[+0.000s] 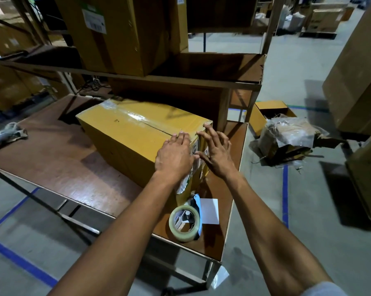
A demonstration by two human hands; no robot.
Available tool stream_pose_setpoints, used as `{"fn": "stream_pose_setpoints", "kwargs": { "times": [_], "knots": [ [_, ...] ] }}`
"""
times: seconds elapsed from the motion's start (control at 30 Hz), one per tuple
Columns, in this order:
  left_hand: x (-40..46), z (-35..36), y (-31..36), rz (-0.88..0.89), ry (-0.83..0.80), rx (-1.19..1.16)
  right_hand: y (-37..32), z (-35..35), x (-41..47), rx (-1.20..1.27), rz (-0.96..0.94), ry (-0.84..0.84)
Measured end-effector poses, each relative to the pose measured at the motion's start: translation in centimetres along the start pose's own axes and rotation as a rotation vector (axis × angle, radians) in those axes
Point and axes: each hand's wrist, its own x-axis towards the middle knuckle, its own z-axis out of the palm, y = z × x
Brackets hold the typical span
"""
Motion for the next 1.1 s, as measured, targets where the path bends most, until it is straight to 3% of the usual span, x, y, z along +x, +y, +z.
{"fn": "stream_pose_setpoints", "kwargs": {
  "times": [0.1, 0.27, 0.47, 0.63, 1.1],
  "knots": [
    [0.0, -0.1, 0.1, -0.016, 0.016, -0.020, -0.4, -1.2, 1.0, -0.053, -0.086, 0.107],
    [-0.1, -0.2, 0.1, -0.015, 0.008, -0.015, 0.5, -1.9, 2.1, -0.183, -0.269, -0.024],
    [0.2, -0.2, 0.1, -0.015, 0.006, 0.014, 1.2, -2.9, 4.8, -0.183, -0.456, -0.060],
    [0.3, -0.4, 0.3, -0.023, 0.008, 0.028, 1.8, -3.7, 6.7, -0.136, -0.520, -0.125],
    [0.4, -0.4, 0.7, -0.045, 0.011, 0.026, 2.0, -2.3, 5.9, -0.138, -0.484, -0.072]
  ]
}}
